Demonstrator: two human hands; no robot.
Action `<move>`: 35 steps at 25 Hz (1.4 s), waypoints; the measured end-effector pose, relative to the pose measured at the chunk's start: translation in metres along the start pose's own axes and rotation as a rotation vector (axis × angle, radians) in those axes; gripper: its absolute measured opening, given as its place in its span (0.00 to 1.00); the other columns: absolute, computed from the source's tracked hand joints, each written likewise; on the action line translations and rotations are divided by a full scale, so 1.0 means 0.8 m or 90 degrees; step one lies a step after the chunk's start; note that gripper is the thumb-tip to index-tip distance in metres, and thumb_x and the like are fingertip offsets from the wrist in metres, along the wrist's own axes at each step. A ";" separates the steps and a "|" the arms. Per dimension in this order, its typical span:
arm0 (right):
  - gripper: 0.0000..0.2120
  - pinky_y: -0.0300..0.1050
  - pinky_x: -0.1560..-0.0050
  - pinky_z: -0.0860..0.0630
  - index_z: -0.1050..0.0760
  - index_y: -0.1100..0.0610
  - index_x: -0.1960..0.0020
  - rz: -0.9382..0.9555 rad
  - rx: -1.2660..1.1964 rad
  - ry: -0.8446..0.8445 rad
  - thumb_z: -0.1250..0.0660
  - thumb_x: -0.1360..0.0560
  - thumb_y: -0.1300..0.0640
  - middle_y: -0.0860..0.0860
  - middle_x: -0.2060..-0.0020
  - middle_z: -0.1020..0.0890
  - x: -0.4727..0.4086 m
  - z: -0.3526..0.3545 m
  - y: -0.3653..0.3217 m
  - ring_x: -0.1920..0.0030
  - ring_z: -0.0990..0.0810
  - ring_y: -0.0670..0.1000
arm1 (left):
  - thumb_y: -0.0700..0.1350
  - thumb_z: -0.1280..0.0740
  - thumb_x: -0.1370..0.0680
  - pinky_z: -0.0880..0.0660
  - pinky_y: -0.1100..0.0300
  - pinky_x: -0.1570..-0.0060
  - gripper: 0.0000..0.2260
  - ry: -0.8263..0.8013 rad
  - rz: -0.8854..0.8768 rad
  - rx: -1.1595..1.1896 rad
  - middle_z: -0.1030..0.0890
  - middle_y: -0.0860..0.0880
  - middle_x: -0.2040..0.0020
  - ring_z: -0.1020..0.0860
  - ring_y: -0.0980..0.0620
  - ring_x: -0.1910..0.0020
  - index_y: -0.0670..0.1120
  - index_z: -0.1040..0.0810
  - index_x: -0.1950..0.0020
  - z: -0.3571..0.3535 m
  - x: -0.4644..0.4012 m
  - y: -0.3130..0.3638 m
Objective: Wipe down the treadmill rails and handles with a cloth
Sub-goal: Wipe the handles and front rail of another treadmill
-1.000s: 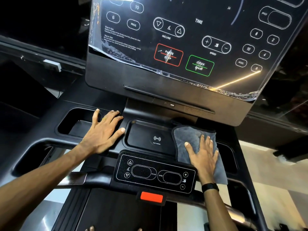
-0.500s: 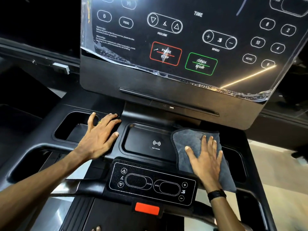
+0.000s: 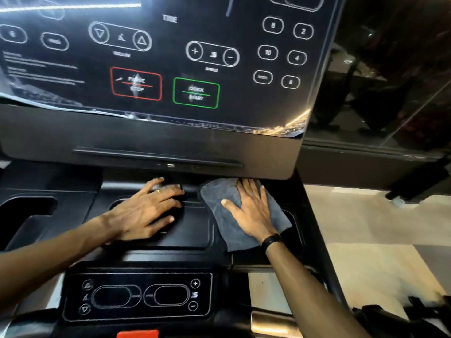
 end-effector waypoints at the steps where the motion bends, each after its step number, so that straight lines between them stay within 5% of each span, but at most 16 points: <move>1: 0.43 0.59 0.22 0.49 0.37 0.58 0.24 0.003 -0.002 -0.002 0.52 0.28 0.31 0.54 0.26 0.33 -0.003 0.000 0.004 0.24 0.38 0.56 | 0.56 0.45 0.18 0.47 0.44 0.25 0.18 0.001 -0.018 -0.012 0.28 0.47 0.28 0.33 0.49 0.26 0.49 0.24 0.36 0.000 -0.020 0.006; 8: 0.30 0.60 0.30 0.35 0.25 0.59 0.35 0.062 -0.031 0.036 0.43 0.25 0.38 0.56 0.38 0.22 -0.018 0.008 0.022 0.35 0.27 0.58 | 0.55 0.42 0.21 0.38 0.48 0.32 0.19 0.056 -0.037 0.005 0.25 0.43 0.39 0.27 0.43 0.37 0.45 0.24 0.37 -0.013 -0.096 0.057; 18: 0.29 0.55 0.30 0.36 0.26 0.56 0.32 0.051 -0.052 -0.015 0.43 0.24 0.38 0.56 0.35 0.22 -0.030 0.006 0.035 0.34 0.28 0.58 | 0.59 0.44 0.20 0.38 0.51 0.45 0.20 0.103 -0.061 0.079 0.22 0.48 0.43 0.25 0.47 0.45 0.48 0.21 0.42 -0.011 -0.107 0.063; 24: 0.22 0.47 0.38 0.32 0.24 0.54 0.34 0.119 -0.085 -0.122 0.39 0.23 0.44 0.56 0.36 0.21 -0.050 0.014 0.050 0.36 0.25 0.59 | 0.58 0.47 0.18 0.38 0.54 0.49 0.21 0.074 -0.133 0.128 0.23 0.49 0.46 0.27 0.48 0.50 0.46 0.21 0.43 -0.016 -0.164 0.143; 26: 0.22 0.44 0.38 0.33 0.25 0.53 0.32 0.157 -0.123 -0.152 0.36 0.20 0.43 0.55 0.33 0.22 -0.056 0.015 0.063 0.34 0.27 0.57 | 0.60 0.45 0.19 0.37 0.54 0.47 0.18 0.019 -0.128 0.147 0.25 0.51 0.44 0.28 0.50 0.47 0.49 0.24 0.42 -0.031 -0.173 0.161; 29: 0.39 0.43 0.28 0.40 0.33 0.54 0.25 0.135 -0.231 -0.148 0.38 0.26 0.29 0.54 0.26 0.30 -0.084 0.020 0.094 0.26 0.35 0.55 | 0.63 0.44 0.20 0.37 0.53 0.45 0.18 -0.045 -0.091 0.157 0.27 0.54 0.42 0.28 0.52 0.45 0.53 0.26 0.40 -0.048 -0.173 0.175; 32: 0.37 0.51 0.22 0.56 0.42 0.52 0.20 0.197 -0.073 -0.118 0.54 0.25 0.35 0.52 0.20 0.42 -0.135 0.024 0.132 0.20 0.49 0.53 | 0.65 0.45 0.21 0.39 0.54 0.41 0.22 -0.082 -0.074 0.117 0.28 0.54 0.41 0.30 0.55 0.43 0.52 0.28 0.37 -0.056 -0.178 0.183; 35: 0.32 0.53 0.23 0.58 0.44 0.45 0.20 0.104 -0.022 -0.030 0.47 0.21 0.36 0.49 0.19 0.44 -0.136 0.026 0.195 0.20 0.51 0.50 | 0.65 0.44 0.22 0.40 0.54 0.41 0.23 -0.097 -0.044 0.080 0.28 0.53 0.40 0.29 0.54 0.42 0.51 0.29 0.36 -0.057 -0.179 0.181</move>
Point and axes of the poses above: each hand's wrist, its own x-axis away from the middle knuckle, its own z-axis out of the back of the hand, y = z × x, the point moved 9 cm from there along -x, towards the middle knuckle
